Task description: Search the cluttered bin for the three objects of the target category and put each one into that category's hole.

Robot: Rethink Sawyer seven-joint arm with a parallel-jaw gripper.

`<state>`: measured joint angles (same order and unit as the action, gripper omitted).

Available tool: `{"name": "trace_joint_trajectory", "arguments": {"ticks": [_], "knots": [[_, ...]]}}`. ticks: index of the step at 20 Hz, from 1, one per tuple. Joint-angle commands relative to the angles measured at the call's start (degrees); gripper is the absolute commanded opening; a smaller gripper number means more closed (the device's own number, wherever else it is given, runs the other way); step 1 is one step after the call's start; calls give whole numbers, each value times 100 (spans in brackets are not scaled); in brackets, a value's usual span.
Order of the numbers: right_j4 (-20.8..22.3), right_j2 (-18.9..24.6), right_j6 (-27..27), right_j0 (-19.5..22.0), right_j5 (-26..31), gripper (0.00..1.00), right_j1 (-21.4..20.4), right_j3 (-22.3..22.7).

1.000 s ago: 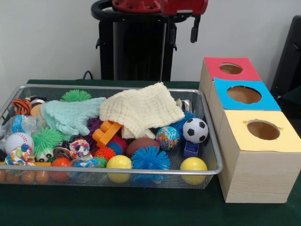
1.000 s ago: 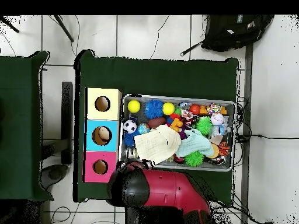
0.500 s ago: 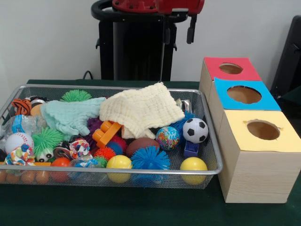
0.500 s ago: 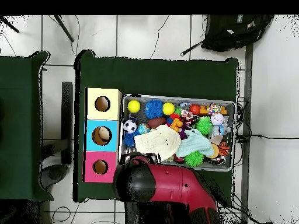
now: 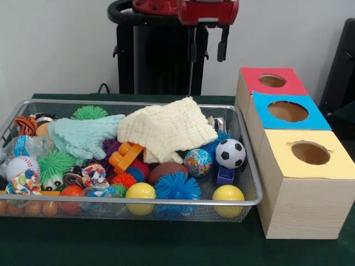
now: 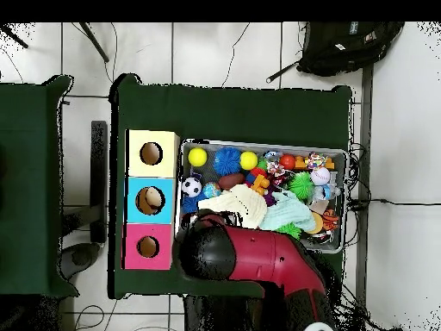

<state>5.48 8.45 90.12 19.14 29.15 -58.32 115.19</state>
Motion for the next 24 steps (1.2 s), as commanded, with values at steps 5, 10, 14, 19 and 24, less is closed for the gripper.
{"name": "trace_joint_trajectory", "arguments": {"ticks": [5,10,14,19,24], "knots": [[473,41,312,107,-305,100,599,-778],[522,123,148,221,-207,100,620,-887],[647,79,57,253,18,100,651,-1158],[752,94,68,300,67,100,657,-1243],[806,155,92,366,37,100,777,-1360]]}}
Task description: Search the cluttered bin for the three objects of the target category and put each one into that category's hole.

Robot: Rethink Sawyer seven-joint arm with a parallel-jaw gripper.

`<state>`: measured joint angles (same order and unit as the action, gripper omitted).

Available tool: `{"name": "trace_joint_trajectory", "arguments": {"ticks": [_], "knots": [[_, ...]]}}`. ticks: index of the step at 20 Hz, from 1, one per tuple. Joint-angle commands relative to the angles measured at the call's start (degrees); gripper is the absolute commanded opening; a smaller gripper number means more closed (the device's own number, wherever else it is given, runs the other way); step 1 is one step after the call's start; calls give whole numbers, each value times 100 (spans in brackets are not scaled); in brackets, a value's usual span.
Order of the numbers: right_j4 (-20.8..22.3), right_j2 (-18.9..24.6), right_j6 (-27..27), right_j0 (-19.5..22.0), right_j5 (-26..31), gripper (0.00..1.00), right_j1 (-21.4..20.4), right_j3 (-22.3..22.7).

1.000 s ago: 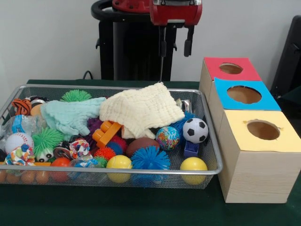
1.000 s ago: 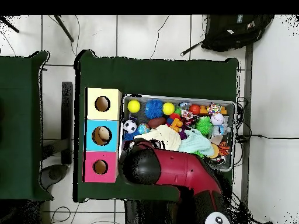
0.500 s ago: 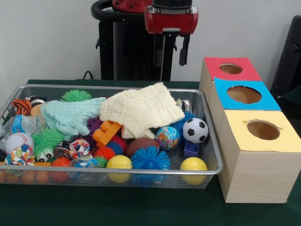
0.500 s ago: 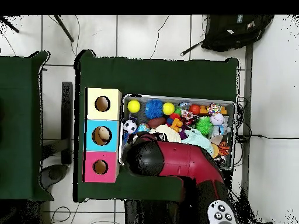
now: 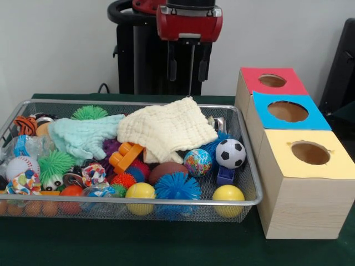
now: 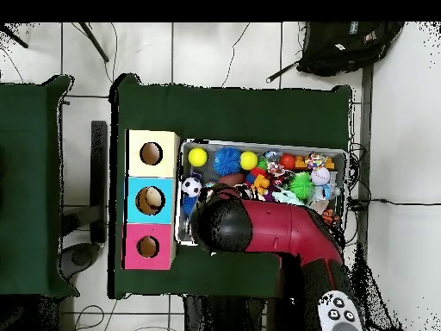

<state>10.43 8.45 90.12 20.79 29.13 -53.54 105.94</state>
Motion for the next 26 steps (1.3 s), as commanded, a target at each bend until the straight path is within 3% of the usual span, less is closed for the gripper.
{"name": "trace_joint_trajectory", "arguments": {"ticks": [1,10,17,26], "knots": [[316,167,70,241,64,100,304,-458],[390,233,78,456,-170,100,418,-370],[543,247,200,535,-772,100,866,-425],[677,224,153,653,-1092,100,1104,-347]]}}
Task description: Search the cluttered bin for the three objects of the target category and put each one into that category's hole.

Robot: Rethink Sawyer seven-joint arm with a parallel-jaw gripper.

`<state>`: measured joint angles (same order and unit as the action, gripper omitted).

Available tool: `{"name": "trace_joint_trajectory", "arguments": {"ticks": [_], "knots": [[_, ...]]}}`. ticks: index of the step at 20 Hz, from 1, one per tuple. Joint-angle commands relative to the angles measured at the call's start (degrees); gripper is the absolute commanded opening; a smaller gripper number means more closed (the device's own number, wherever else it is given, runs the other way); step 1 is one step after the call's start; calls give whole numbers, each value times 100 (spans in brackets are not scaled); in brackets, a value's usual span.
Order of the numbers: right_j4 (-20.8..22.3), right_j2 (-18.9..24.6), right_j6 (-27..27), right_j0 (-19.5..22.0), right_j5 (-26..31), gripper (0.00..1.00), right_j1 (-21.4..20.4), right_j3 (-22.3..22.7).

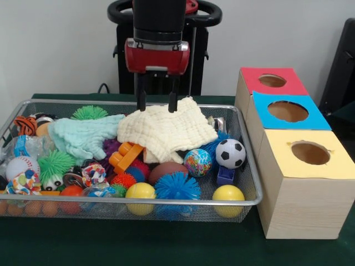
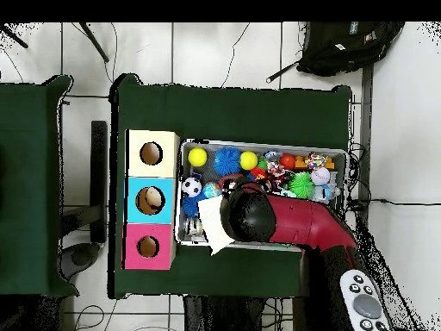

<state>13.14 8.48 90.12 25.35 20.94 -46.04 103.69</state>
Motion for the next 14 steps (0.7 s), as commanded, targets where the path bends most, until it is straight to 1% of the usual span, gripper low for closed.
{"name": "trace_joint_trajectory", "arguments": {"ticks": [1,7,14], "knots": [[427,242,123,232,-264,100,377,-139],[533,376,-7,446,-205,100,491,-219],[659,423,37,511,-204,100,483,-168]]}}
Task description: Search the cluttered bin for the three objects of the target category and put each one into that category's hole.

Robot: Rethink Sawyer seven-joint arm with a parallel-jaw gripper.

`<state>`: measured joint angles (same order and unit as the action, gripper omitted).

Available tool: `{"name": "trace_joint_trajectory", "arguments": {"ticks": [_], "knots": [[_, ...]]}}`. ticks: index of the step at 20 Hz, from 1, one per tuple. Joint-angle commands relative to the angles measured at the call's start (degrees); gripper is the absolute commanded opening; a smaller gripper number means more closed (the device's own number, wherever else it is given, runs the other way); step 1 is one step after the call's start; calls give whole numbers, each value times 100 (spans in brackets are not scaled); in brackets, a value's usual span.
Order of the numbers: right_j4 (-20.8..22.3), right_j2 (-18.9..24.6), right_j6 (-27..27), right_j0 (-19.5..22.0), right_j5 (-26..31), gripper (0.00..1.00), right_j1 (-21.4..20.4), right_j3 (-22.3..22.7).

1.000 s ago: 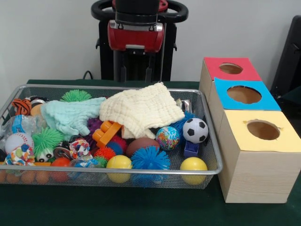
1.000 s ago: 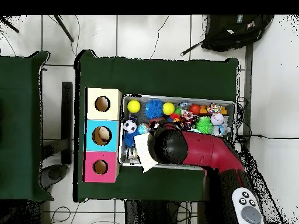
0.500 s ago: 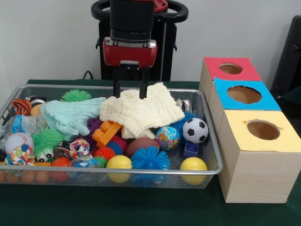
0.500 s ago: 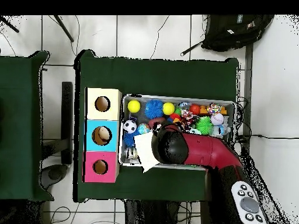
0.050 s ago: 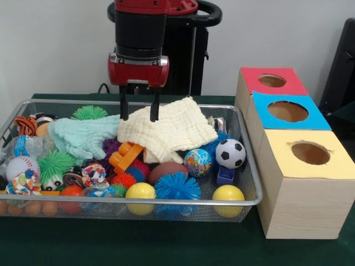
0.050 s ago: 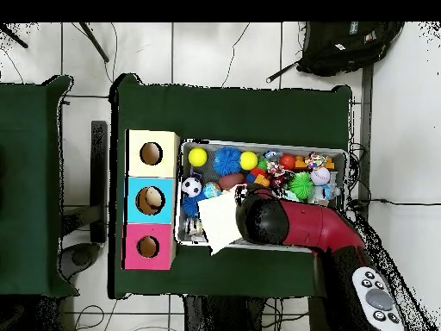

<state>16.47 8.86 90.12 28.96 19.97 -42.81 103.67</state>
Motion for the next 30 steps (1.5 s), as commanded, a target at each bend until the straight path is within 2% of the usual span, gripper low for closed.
{"name": "trace_joint_trajectory", "arguments": {"ticks": [1,6,17,25,30], "knots": [[344,387,44,158,-118,100,162,-152],[389,358,113,115,-178,100,289,-153],[413,200,458,-134,-709,100,672,-55],[505,-109,528,-444,-831,100,816,-107],[556,-215,540,-510,-791,100,752,-96]]}}
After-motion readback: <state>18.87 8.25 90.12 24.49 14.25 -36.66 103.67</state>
